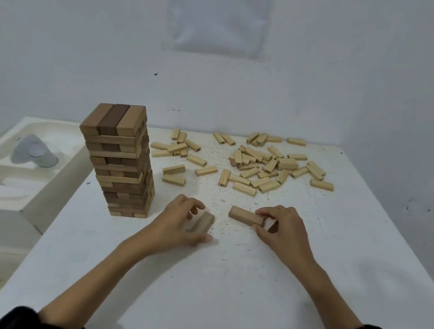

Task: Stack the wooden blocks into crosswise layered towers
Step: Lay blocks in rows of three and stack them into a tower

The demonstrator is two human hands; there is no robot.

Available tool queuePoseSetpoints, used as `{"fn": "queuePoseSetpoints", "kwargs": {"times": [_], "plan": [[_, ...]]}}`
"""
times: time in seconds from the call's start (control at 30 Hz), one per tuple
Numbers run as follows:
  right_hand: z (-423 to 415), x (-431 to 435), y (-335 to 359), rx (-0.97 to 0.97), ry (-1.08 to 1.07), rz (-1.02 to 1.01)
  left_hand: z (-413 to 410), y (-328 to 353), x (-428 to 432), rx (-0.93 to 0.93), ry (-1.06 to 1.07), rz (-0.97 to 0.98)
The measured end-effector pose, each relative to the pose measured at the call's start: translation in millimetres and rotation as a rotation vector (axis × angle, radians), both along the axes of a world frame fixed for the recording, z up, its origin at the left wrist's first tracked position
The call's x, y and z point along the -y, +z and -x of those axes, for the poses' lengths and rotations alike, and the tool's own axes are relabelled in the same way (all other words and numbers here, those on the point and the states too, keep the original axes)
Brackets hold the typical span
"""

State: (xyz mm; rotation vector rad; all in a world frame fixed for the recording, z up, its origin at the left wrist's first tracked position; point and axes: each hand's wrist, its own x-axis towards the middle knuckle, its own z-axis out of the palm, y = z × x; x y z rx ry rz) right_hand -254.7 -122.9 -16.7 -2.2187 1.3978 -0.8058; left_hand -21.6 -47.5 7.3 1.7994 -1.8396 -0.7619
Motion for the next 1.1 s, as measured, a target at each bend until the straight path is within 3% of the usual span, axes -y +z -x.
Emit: {"fn": "queuePoseSetpoints", "kwargs": {"times": [0.07, 0.17, 0.4, 0.6, 0.83, 0.97, 1.1], "plan": [[-2, 2, 1, 0.037, -0.007, -0.026, 8, -8, -4, -0.047, 0.055, 0.099], [-7, 6, 1, 0.075, 0.005, -0.065, 12, -10, -6, -0.098, -0.044, 0.184], [1, 8, 7, 0.099, 0.127, -0.075, 23, -23, 0, 0.048, -0.127, 0.373], [58, 14, 9, 0.047, 0.245, -0.293, 21, -25, 16, 0.04, -0.155, 0.228], [54, 23, 5, 0.227, 0.073, -0.217, 23, -20, 17, -0.041, -0.131, 0.169], [29, 22, 3, 0.22, -0.04, -0.159, 25, -20, 12, -0.051, -0.135, 0.142], [1, 11, -1, 0.154, 0.038, -0.154, 31, -19, 8, 0.055, -0.088, 0.092]]}}
